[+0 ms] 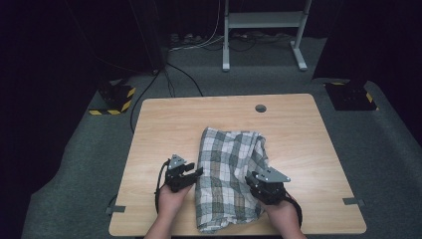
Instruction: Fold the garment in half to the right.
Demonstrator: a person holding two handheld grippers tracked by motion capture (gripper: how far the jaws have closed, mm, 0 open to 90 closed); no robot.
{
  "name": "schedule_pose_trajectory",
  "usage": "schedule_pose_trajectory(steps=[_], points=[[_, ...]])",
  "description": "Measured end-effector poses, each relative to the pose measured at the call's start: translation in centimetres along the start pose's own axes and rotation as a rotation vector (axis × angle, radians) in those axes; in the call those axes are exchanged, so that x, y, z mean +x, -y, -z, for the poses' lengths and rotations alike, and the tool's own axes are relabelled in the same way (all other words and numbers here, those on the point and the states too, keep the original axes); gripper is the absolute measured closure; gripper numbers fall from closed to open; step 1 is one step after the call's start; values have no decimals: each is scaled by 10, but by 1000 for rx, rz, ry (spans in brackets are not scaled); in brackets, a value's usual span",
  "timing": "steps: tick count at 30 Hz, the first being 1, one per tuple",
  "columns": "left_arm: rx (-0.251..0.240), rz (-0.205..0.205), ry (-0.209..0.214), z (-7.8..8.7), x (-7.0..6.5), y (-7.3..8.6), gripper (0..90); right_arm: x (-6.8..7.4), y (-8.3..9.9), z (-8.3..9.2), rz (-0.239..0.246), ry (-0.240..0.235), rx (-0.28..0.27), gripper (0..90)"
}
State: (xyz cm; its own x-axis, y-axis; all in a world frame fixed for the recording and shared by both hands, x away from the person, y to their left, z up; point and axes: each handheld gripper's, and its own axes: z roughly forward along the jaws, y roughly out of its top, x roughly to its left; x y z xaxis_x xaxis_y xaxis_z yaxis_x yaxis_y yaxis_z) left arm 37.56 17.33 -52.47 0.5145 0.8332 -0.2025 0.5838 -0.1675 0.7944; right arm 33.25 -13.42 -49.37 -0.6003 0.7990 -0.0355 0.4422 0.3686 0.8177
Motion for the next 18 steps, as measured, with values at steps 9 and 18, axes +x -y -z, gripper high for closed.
schedule_pose_trajectory(steps=[9, 18], points=[[69, -62, -73, -20, -15, 4, 585, -3, 4, -27, -29, 1, 66, 609], [69, -58, -81, -21, -15, 3, 590, 2, 0, -27, -55, -40, 34, 561]])
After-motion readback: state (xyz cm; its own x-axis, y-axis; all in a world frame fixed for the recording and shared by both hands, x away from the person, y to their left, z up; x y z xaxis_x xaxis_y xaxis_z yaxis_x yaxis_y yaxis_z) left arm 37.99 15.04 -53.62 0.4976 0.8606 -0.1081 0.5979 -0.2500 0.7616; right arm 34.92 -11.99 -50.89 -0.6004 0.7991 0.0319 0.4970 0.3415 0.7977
